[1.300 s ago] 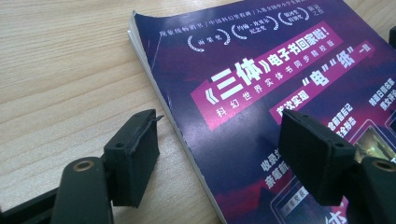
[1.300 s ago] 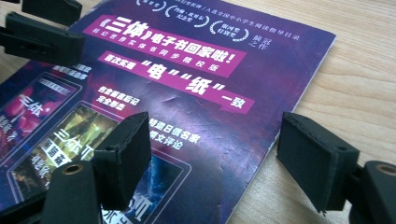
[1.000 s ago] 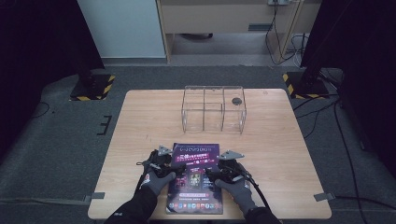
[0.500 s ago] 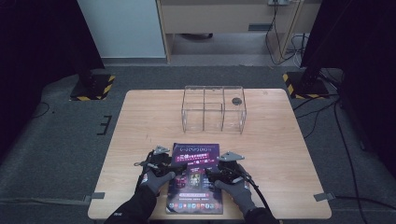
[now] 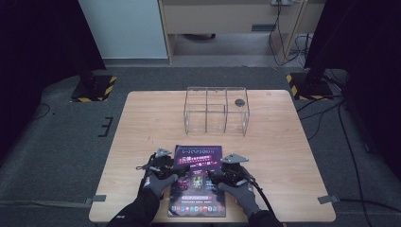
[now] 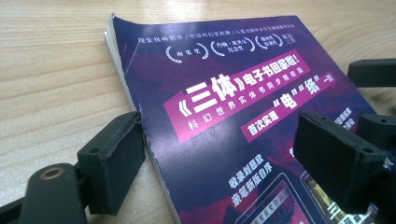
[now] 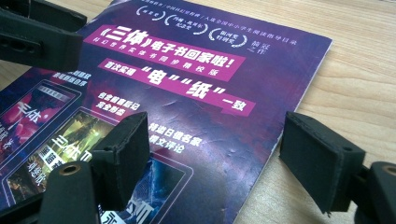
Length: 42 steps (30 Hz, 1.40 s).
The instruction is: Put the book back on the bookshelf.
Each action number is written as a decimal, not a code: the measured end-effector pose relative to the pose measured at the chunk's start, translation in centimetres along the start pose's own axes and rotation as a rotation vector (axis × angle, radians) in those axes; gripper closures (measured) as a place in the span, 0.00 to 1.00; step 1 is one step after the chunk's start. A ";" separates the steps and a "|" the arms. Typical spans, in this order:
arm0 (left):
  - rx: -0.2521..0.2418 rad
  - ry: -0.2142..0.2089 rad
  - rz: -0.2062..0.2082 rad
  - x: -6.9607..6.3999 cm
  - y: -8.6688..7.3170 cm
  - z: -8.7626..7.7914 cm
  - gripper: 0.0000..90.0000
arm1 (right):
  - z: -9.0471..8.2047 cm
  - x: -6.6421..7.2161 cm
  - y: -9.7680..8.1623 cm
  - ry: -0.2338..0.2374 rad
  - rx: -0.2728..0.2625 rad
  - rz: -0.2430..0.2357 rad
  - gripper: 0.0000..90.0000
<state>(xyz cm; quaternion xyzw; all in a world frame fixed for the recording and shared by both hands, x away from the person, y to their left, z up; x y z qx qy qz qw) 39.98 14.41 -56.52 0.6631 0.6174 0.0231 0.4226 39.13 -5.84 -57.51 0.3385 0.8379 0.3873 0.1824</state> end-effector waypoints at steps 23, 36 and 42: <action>-0.002 0.058 0.102 0.4 -0.1 0.2 0.29 | -0.1 -0.2 0.0 0.015 -0.016 0.017 0.28; -0.035 0.007 -0.007 0.5 -0.1 -0.2 0.31 | -0.2 -0.4 -0.1 0.026 -0.029 0.047 0.30; -0.103 -0.099 -0.028 -0.6 0.6 -1.4 0.39 | -0.3 -0.5 -0.1 0.025 -0.026 0.048 0.31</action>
Point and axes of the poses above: each handheld gripper's, and its own axes: z roughly forward along the jaws, y roughly out of its top, x roughly to its left, the point moved 6 cm from there along z, roughly forward along the jaws, and after that the axes turned 15 degrees about -z, right-handed, at the moved point
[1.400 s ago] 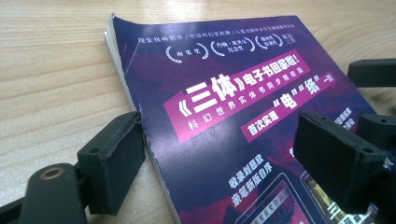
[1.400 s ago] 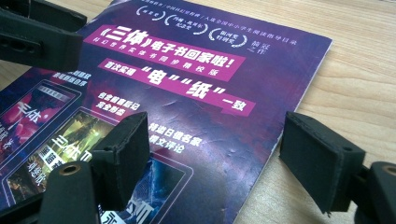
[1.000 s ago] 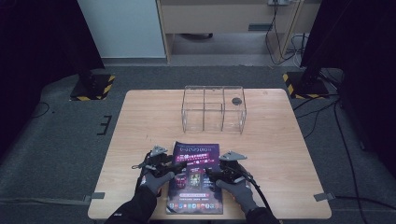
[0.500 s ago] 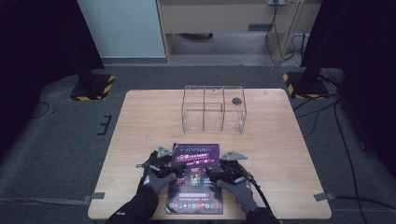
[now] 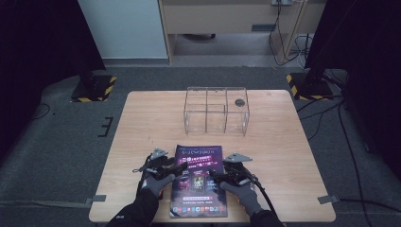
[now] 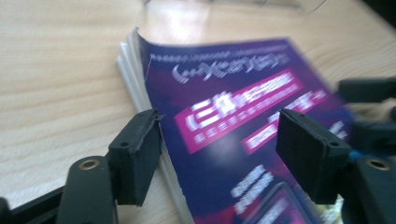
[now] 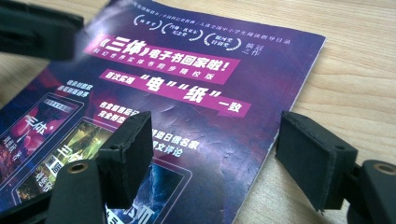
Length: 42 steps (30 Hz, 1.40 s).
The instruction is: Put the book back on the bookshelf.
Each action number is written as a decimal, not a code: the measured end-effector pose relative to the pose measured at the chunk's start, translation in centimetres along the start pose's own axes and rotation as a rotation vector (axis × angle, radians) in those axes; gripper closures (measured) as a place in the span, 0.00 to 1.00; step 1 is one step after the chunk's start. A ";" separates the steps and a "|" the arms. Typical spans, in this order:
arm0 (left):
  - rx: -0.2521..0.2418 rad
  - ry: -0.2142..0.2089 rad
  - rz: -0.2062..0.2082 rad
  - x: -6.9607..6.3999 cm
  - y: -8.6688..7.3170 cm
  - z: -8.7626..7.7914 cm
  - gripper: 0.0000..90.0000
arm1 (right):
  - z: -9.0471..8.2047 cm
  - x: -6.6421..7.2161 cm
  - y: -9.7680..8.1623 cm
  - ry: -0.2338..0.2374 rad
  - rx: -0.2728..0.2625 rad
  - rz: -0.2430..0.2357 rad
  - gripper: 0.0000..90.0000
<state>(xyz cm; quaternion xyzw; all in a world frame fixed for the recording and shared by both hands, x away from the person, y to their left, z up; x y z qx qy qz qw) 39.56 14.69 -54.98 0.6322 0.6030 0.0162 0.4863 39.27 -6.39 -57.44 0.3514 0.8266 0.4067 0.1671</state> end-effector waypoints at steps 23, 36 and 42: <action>0.113 0.116 0.163 -0.4 -1.0 1.9 0.59 | -0.1 -0.1 -0.1 0.004 0.000 -0.007 0.33; 0.129 0.061 0.151 -0.8 -0.7 2.1 0.66 | -0.1 -0.1 -0.1 0.003 0.002 -0.006 0.34; 0.146 0.089 0.144 -0.8 -0.6 2.3 0.73 | -0.1 -0.1 -0.1 0.005 0.001 -0.009 0.34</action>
Point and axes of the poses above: each handheld gripper's, and its own axes: z roughly forward along the jaws, y roughly out of its top, x roughly to its left, the point moved 6 cm from there along z, roughly forward along the jaws, and after that the axes turned 15 degrees about -z, right-handed, at the moved point
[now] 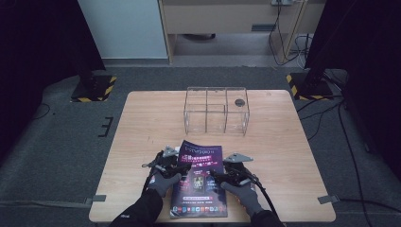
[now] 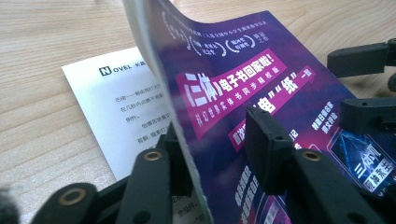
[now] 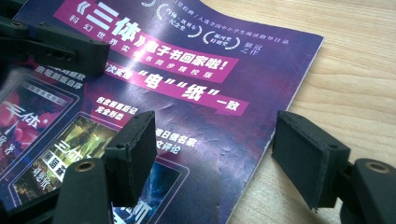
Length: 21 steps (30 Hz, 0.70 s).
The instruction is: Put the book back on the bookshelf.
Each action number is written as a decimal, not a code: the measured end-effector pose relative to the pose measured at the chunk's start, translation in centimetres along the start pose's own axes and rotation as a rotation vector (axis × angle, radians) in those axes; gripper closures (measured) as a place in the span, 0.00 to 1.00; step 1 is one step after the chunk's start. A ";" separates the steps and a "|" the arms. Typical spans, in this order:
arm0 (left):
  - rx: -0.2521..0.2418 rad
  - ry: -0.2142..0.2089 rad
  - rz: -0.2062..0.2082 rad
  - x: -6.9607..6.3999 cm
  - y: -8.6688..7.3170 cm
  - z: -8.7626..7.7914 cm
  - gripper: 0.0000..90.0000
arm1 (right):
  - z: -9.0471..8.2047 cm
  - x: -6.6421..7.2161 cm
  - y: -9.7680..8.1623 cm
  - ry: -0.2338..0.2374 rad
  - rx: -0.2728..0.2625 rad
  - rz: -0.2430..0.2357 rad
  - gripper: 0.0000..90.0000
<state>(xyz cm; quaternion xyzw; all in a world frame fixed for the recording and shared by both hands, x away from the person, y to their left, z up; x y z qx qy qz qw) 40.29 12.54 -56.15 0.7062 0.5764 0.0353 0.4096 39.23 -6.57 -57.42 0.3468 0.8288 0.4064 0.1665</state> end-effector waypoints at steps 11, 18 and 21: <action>0.001 0.010 -0.023 -0.6 0.3 -0.6 0.95 | 0.1 -0.3 0.1 0.017 -0.002 0.004 0.31; -0.016 -0.040 -0.046 -1.4 0.9 -1.5 0.96 | -0.6 -0.8 0.7 0.025 -0.012 -0.002 0.30; -0.027 -0.067 -0.048 -1.8 1.2 -1.9 0.96 | -0.8 -1.0 0.8 0.035 -0.012 0.007 0.30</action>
Point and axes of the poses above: each handheld gripper's, and its own axes: z roughly forward along the jaws, y roughly out of its top, x roughly to its left, the point moved 6 cm from there along z, roughly forward along the jaws, and after that the axes turned 15 degrees about -z, right-handed, at the moved point
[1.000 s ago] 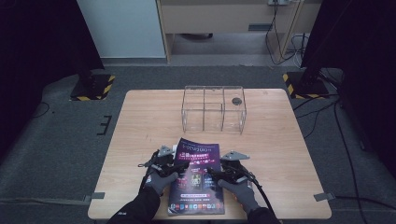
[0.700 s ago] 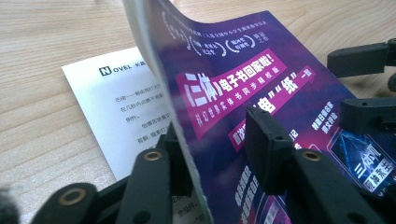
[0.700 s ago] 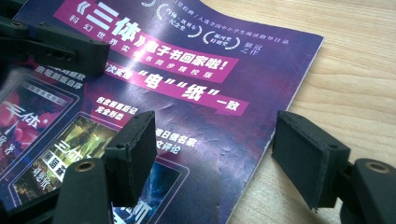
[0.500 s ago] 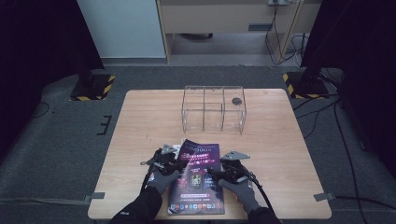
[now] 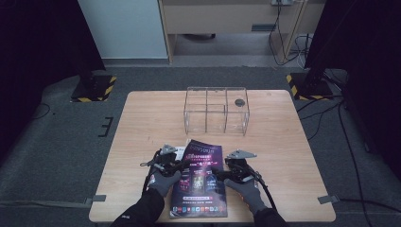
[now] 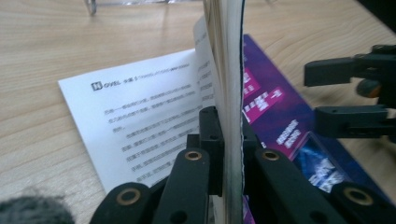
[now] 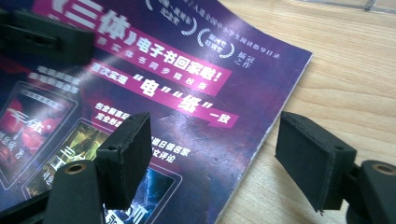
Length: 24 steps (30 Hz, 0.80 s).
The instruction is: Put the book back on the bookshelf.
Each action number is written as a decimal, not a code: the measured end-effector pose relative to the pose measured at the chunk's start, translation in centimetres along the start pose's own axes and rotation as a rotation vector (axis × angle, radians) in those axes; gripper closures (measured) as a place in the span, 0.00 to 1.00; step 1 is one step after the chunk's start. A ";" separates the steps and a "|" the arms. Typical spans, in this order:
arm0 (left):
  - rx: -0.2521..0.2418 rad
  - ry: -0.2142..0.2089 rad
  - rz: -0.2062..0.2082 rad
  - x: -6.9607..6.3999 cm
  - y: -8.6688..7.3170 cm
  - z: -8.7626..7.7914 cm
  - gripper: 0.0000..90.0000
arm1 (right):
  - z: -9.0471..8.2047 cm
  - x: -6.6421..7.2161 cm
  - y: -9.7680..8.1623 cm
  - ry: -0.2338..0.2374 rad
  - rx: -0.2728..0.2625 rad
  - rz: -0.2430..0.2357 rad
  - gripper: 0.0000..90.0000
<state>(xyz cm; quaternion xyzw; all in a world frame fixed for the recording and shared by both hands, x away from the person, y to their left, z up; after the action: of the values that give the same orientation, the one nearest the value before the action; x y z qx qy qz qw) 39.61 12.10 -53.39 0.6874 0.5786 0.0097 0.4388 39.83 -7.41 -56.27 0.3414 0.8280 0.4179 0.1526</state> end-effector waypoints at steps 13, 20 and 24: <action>-0.075 -0.103 0.013 -2.4 1.4 -2.4 0.96 | -0.5 -0.4 0.0 0.052 -0.011 0.027 0.28; -0.114 -0.138 0.033 -3.3 1.9 -3.5 0.96 | -0.8 -0.5 0.4 0.088 -0.047 0.040 0.28; -0.135 -0.157 0.038 -3.7 2.3 -4.1 0.97 | -0.8 -0.6 0.4 0.110 -0.055 0.048 0.27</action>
<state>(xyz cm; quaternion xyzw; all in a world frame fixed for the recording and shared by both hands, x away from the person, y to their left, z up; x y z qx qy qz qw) 38.04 11.70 -47.63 0.6656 0.5275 0.0030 0.5279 40.02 -8.07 -55.49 0.3332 0.8149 0.4622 0.1060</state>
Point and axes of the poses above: each handheld gripper's, and its own axes: z roughly forward along the jaws, y roughly out of its top, x roughly to its left, the point moved 6 cm from there along z, roughly forward along the jaws, and after that the axes turned 15 degrees about -z, right-handed, at the moved point
